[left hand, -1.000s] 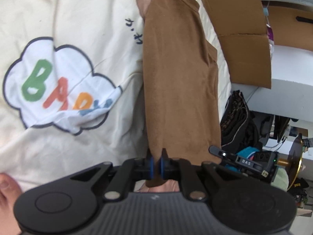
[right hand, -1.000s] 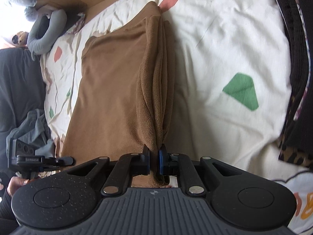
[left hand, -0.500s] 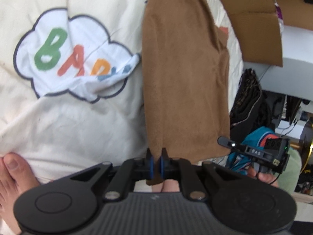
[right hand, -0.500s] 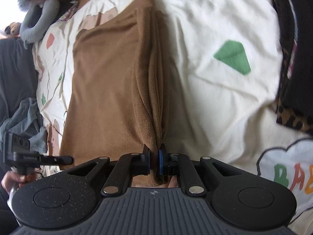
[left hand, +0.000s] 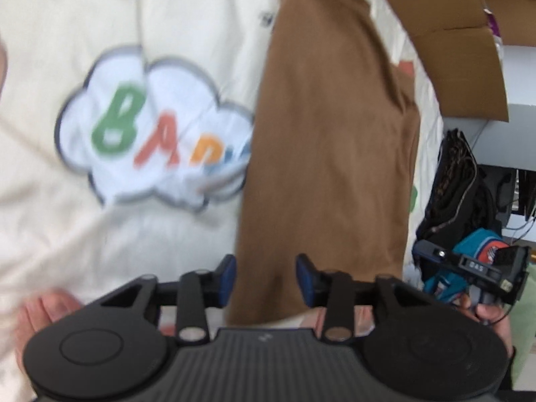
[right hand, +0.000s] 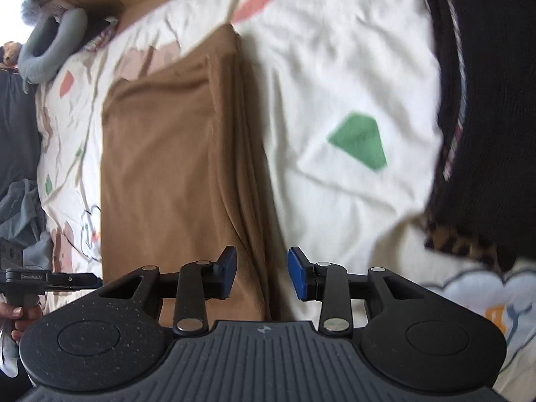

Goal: Fold clothes

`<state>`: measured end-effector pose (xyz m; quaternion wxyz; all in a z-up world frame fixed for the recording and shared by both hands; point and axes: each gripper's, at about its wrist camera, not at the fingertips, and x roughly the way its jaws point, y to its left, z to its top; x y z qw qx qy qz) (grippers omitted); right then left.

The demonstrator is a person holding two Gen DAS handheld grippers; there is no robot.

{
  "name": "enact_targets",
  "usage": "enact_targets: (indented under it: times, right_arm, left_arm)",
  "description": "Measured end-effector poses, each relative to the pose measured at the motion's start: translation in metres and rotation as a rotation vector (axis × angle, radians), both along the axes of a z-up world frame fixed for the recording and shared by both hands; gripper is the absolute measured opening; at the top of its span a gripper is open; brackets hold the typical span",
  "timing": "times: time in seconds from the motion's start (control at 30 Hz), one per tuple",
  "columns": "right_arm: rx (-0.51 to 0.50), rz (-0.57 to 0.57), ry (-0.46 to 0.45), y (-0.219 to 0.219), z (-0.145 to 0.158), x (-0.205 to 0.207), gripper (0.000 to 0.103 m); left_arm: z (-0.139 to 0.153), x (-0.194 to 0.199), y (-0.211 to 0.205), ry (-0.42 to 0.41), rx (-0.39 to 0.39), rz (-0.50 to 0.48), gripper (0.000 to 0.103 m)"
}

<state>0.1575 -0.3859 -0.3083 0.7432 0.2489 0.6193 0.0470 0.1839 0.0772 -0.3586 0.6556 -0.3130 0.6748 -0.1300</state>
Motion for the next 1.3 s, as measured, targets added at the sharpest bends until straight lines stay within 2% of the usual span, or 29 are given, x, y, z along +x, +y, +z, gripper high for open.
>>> enact_targets:
  times: [0.17,0.27,0.43,0.6,0.7,1.3]
  right_arm:
    - [-0.003,0.032,-0.049,0.013,-0.001,0.025,0.038]
    - [-0.011,0.046,-0.072,0.021,-0.007,0.039,0.045]
    - [-0.059,0.079,-0.082,0.035,-0.023,0.059,0.045]
    - [-0.094,0.064,-0.081,0.029,-0.038,0.066,0.042]
    - [-0.072,0.042,-0.079,0.022,-0.044,0.068,0.036]
    - [-0.013,-0.001,-0.166,0.004,-0.048,0.112,0.036]
  left_arm:
    - [0.004,0.018,0.002,-0.053,0.03,0.027,0.044]
    - [0.0,0.029,-0.001,-0.072,0.049,0.038,0.044]
    - [-0.004,0.04,-0.011,-0.104,0.082,0.024,0.044]
    - [-0.008,0.051,-0.013,-0.12,0.108,0.015,0.043]
    - [-0.011,0.06,-0.012,-0.135,0.122,0.006,0.043]
    - [-0.009,0.135,-0.011,-0.239,0.118,-0.037,0.041]
